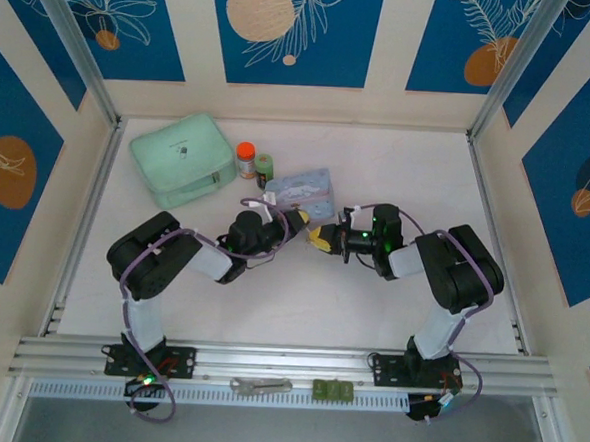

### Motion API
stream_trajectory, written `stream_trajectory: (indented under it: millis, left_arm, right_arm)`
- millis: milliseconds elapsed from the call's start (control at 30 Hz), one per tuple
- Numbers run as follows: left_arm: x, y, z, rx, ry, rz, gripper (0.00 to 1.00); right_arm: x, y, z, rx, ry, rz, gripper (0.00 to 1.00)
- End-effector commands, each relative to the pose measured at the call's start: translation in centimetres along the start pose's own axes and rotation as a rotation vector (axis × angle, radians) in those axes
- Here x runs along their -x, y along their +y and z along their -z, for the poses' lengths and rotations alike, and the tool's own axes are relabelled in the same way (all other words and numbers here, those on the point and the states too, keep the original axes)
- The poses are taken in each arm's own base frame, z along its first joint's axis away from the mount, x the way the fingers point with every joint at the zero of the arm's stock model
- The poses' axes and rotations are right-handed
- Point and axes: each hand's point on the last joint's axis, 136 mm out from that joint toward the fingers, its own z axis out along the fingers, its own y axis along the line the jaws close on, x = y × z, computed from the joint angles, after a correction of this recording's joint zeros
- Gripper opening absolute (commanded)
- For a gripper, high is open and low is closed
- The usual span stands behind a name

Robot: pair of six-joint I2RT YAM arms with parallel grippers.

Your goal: Unlock the padlock with the key

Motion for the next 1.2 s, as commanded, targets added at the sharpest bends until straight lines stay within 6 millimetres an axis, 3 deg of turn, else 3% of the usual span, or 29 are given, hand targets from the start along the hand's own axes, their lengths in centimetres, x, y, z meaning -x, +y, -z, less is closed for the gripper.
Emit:
stream_trajectory:
  millis: [0,133,300,633,800,1033,1167]
  left_arm:
    - [-7.1,-4.8,1.3,-0.19,0.279,-0.042,0.0]
    - [-8.4,-4.5,2.5,-0.183,0.336,-0.034,0.0]
    - [-8.4,-6.8,2.7,-0.256,0.363,0.025,0.0]
    - [-8.5,-9.1,3.1,-0.273,0.39,0.014,0.0]
    - [-9.2,-9.3,3.2,-0.275,0.404,0.018,0.0]
    - [-8.4,-7.7,2.7,-0.187,0.347,0.001,0.0]
    - [-8.1,-8.3,2.5,-0.201,0.334,-0.028,0.0]
  right_arm:
    - [2.4,3.3,0.0,0.013,-0.067,0.143,0.0]
    - [2.7,4.1,0.2,-0.022,-0.059,0.204,0.0]
    - [2.8,3.8,-0.2,-0.028,-0.027,0.258,0.0]
    - [3.7,3.1,-0.2,-0.051,-0.047,0.281,0.0]
    - [4.4,3.3,-0.5,-0.045,-0.059,0.269,0.0]
    - [4.4,2.8,-0.1,-0.065,-0.106,0.26,0.0]
    - [4.0,2.3,0.0,-0.082,-0.112,0.222,0.0]
